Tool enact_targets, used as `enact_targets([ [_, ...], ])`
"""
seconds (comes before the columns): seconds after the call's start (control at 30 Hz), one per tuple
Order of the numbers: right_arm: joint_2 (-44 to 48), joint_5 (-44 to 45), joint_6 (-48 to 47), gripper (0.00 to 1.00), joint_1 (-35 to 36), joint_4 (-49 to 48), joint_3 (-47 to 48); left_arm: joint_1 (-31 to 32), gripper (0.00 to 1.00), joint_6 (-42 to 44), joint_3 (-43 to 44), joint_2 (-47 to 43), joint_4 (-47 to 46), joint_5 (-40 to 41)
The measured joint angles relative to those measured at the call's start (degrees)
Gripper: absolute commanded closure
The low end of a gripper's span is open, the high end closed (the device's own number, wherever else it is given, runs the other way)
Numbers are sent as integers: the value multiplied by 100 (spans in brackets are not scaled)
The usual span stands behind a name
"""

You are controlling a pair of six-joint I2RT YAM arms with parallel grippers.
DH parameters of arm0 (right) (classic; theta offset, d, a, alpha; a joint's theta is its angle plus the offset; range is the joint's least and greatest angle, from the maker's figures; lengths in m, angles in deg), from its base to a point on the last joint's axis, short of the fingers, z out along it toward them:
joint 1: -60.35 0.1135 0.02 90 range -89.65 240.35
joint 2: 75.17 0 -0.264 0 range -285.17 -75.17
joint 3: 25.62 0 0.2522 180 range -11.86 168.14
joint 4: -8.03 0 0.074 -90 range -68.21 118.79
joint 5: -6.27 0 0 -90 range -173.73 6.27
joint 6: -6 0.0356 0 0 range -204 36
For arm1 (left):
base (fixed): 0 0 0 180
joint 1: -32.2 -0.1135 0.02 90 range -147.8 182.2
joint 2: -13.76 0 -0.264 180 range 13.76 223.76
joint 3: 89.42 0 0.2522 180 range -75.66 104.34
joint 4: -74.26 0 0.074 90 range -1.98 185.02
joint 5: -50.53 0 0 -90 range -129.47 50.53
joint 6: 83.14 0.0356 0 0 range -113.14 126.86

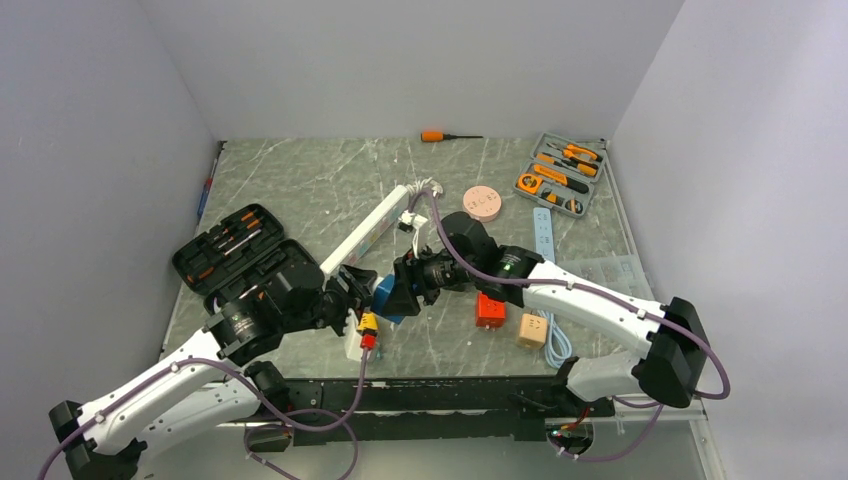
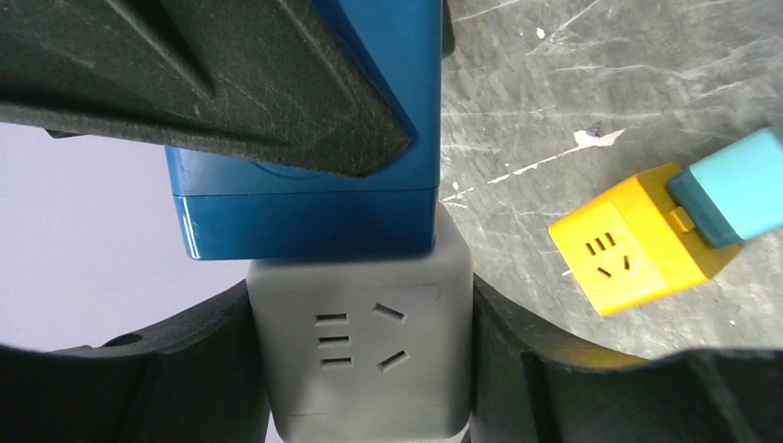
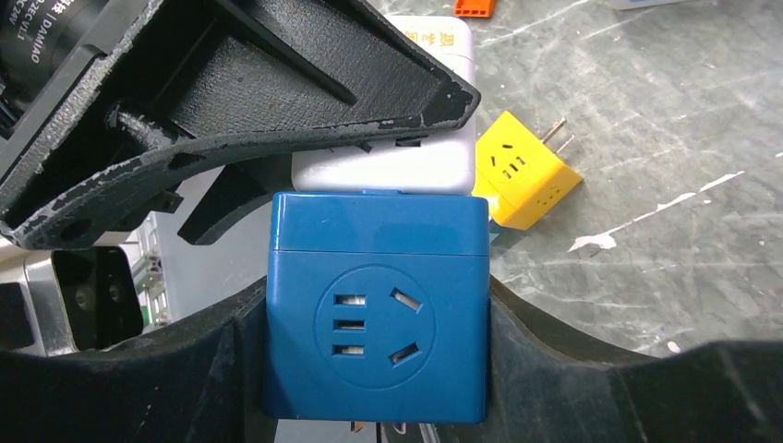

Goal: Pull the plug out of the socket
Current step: Remove the plug from the socket.

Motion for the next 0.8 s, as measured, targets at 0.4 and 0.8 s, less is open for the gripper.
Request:
enact_targets([
  [0.4, 361, 358, -179, 100, -94, 413, 22, 151, 100, 48, -201, 219, -890, 289],
  [0.8, 671, 485, -295, 100, -129, 197, -448, 258, 100, 264, -466, 376, -1403, 317],
])
